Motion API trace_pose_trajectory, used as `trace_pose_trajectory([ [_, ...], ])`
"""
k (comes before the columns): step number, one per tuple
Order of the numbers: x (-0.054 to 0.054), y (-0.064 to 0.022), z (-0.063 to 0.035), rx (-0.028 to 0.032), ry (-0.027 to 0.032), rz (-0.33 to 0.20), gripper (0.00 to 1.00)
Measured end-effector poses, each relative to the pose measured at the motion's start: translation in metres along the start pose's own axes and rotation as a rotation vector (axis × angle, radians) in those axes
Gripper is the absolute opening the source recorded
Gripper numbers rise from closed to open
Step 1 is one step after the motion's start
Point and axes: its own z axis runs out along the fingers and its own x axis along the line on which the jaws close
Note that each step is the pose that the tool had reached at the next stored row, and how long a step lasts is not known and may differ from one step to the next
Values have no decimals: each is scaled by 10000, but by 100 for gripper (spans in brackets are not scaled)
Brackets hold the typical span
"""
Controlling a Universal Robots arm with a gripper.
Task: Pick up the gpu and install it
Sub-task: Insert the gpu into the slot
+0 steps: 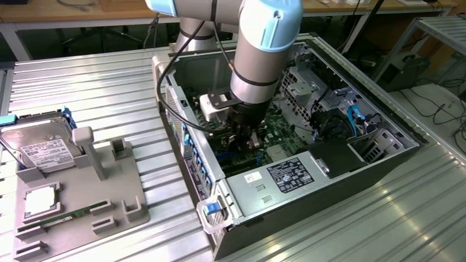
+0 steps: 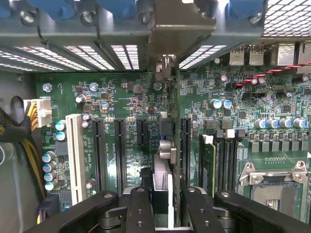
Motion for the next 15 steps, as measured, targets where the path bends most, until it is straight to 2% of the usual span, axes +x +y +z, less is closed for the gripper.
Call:
trace_pose_trajectory([
  [7, 2, 2, 42, -1, -8, 0, 28],
  [15, 2, 2, 43, 0, -11, 1, 28],
])
